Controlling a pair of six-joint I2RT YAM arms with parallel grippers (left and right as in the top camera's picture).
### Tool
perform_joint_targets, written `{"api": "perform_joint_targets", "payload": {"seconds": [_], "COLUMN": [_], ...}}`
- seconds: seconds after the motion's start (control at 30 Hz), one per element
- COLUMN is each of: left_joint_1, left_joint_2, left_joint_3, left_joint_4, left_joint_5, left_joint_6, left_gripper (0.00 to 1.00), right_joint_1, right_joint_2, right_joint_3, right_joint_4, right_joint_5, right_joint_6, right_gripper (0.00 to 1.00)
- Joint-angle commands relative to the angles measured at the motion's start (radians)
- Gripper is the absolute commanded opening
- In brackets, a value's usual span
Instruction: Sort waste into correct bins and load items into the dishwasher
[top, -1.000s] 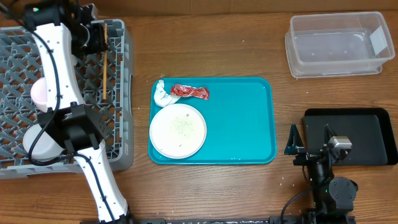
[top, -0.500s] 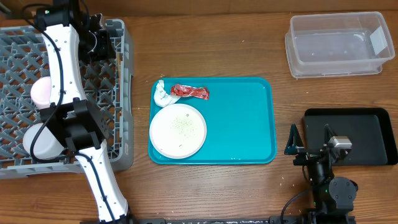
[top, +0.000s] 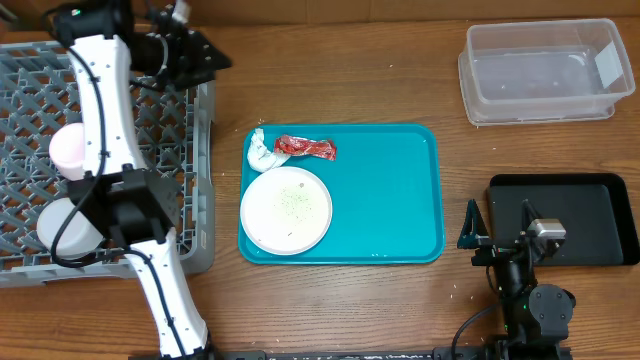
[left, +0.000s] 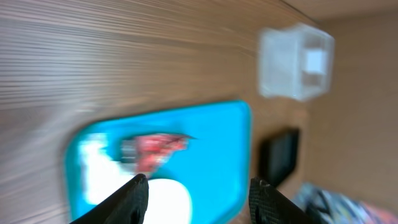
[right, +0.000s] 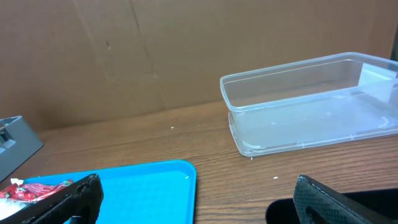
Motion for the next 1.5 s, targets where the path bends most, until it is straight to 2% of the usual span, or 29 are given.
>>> {"api": "perform_joint_targets", "payload": {"seconds": [0.0,0.03,0.1,0.2,0.37,0.43,0.5,0.53,0.57,0.7,0.8,1.0,1.03,1.07,1.3,1.47], "left_joint_1": [-0.135,-0.171,-0.231,-0.362,-0.508,-0.559,-0.607,-0.628,-0.642,-0.658,-0.621,-0.458,-0.414,-0.368,-0.066,0.053], "left_joint_2": [-0.048,-0.048,-0.048,-0.047,-0.047,-0.047,-0.047,-0.047,-0.048,-0.057,-0.091,-0.308,-0.351,-0.391,-0.513,-0.511], "left_joint_3": [0.029,0.028,0.028,0.027,0.027,0.027,0.027,0.027,0.028,0.055,0.111,0.114,0.114,0.114,0.114,0.11], "left_joint_4": [-0.014,-0.013,-0.009,0.0,-0.006,-0.01,-0.018,-0.027,-0.034,-0.077,-0.134,-0.133,-0.133,-0.133,-0.133,-0.133], "left_joint_5": [0.13,0.102,0.039,-0.047,-0.196,-0.293,-0.425,-0.505,-0.571,-0.833,-0.945,-0.949,-0.945,-0.946,-0.946,-0.946], "left_joint_6": [0.032,0.032,0.031,0.031,0.031,0.023,-0.027,-0.058,-0.09,-0.222,-0.302,-0.399,-0.419,-0.437,-0.474,-0.443], "left_gripper": [0.61,0.68,1.0,1.0,1.0,0.91,0.67,0.62,0.6,0.63,0.59,0.59,0.7,1.0,1.0,1.0], "right_joint_1": [-0.001,-0.001,-0.001,-0.001,-0.001,-0.001,-0.001,-0.001,-0.001,-0.001,-0.001,-0.001,-0.001,-0.001,-0.001,-0.001], "right_joint_2": [-0.009,-0.009,-0.009,-0.009,-0.009,-0.009,-0.009,-0.009,-0.009,-0.009,-0.009,-0.009,-0.009,-0.009,-0.009,-0.009], "right_joint_3": [-0.011,-0.011,-0.011,-0.011,-0.011,-0.011,-0.011,-0.011,-0.011,-0.011,-0.011,-0.011,-0.011,-0.011,-0.011,-0.011], "right_joint_4": [0.006,0.006,0.006,0.006,0.006,0.006,0.006,0.006,0.006,0.006,0.006,0.006,0.006,0.006,0.006,0.014], "right_joint_5": [0.012,0.012,0.012,0.012,0.012,0.012,0.012,0.012,0.012,0.012,0.012,0.012,0.012,0.012,0.012,0.011], "right_joint_6": [-0.003,-0.003,-0.003,-0.003,-0.003,-0.003,-0.003,-0.003,-0.003,-0.003,-0.003,-0.003,-0.003,-0.003,-0.003,-0.003], "right_gripper": [1.0,1.0,1.0,1.0,1.0,1.0,1.0,1.0,1.0,1.0,1.0,1.0,1.0,1.0,0.99,1.0]}}
